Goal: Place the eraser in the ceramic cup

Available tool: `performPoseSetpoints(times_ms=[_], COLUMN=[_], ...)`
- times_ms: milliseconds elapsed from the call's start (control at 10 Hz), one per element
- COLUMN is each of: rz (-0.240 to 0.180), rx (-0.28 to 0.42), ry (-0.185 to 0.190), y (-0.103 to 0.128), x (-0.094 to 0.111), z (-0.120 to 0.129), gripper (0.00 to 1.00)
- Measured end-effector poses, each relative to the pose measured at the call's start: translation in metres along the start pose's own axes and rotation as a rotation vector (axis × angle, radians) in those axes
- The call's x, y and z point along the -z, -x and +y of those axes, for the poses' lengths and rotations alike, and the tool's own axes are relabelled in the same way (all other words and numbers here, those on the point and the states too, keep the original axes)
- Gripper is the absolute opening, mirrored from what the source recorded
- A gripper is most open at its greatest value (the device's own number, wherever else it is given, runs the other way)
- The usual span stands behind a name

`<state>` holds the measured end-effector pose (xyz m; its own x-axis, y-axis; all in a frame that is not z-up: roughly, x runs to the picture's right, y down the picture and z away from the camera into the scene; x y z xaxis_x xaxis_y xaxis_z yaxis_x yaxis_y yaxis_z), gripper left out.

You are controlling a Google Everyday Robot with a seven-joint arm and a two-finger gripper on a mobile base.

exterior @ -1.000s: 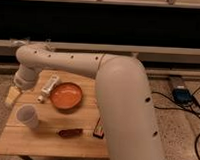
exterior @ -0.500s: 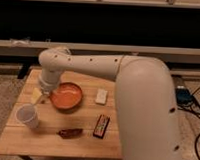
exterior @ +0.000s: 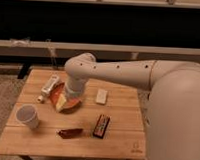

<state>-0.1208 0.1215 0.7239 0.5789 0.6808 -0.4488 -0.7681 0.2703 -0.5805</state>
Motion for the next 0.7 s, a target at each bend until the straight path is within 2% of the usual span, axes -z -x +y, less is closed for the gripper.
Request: performPoseSetpoints(times_ms=[100, 300, 500, 600, 700], rz=[0.011, 0.047, 0.085, 0.107, 0.118], rx=[-0.039, -0.145, -0.238, -0.308, -0.350], ry=[-0.013, -0.037, -0.054, -0.068, -0.077], y=[-0.017, -0.068, -0.112, -0.143, -0.158], x=[0.001, 0.000, -0.005, -0.011, -0.017], z=[-0.012, -0.040, -0.061, -0.077, -0.086], gripper=[0.80, 0.80, 0.80, 0.80, 0.80])
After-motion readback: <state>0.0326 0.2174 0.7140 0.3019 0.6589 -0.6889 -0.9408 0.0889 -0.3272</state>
